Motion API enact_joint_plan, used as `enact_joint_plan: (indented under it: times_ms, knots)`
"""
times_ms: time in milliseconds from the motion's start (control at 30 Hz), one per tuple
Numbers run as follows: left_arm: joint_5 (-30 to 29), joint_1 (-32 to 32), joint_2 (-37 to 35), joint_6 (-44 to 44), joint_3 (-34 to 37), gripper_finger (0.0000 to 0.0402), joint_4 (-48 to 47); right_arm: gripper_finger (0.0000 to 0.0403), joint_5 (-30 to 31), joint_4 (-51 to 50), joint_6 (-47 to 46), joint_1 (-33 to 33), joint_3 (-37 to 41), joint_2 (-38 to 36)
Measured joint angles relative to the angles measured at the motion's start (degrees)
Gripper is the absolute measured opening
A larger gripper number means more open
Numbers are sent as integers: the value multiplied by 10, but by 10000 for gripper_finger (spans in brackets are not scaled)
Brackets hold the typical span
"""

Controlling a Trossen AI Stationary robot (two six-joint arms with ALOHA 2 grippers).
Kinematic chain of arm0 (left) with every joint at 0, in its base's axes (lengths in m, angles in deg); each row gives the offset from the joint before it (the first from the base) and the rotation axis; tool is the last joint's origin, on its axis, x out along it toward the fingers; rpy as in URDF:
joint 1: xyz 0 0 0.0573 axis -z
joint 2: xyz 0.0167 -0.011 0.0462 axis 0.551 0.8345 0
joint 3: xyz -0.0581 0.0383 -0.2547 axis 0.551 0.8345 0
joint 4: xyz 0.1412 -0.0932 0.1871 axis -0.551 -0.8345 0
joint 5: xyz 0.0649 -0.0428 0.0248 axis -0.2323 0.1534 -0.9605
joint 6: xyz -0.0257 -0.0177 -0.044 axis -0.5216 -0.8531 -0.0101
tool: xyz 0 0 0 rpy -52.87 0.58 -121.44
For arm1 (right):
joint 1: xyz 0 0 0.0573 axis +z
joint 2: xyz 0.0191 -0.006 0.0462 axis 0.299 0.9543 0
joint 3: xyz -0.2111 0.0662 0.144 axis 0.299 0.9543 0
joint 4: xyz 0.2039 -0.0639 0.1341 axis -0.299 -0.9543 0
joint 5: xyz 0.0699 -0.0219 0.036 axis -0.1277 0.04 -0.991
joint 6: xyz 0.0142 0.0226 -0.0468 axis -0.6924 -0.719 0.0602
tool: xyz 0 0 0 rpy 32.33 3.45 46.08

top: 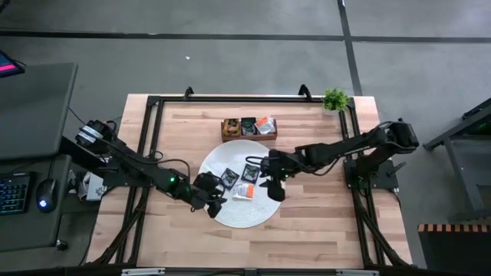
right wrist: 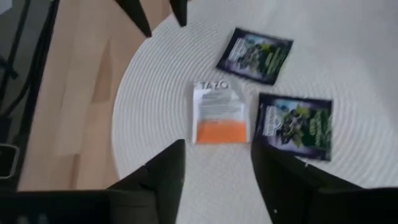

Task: Pick & Place Tea
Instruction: Put the white tea bag into the right section of the wooden organizer

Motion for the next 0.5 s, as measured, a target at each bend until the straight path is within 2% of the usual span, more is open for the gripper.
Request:
enact_joint_plan:
  times_ms: [167, 367, 500]
  knots:
    - [-3, 0, 0, 0, 0, 186, 3, 110, 16, 31, 28, -1, 0, 0]
    - [-7, 0, 0, 0, 0, 186, -1, 12, 28, 43, 39, -1, 0, 0]
    - [-8, 0, 0, 0, 0, 186, -2, 4, 30, 73, 37, -1, 17, 0]
